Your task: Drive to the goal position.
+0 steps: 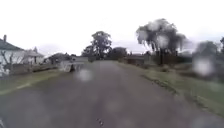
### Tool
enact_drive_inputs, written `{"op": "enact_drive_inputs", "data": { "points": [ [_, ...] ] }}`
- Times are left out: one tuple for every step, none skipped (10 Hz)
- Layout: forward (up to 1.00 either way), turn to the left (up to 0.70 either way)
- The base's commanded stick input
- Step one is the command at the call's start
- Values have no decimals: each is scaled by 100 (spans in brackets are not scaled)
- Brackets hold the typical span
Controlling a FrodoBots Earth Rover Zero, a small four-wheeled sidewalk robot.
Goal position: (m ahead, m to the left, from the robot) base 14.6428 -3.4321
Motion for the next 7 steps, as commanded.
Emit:
{"op": "enact_drive_inputs", "data": {
  "points": [
    [100,0],
    [100,0],
    [100,0],
    [100,0],
    [100,0],
    [100,0],
    [100,0]
  ]
}}
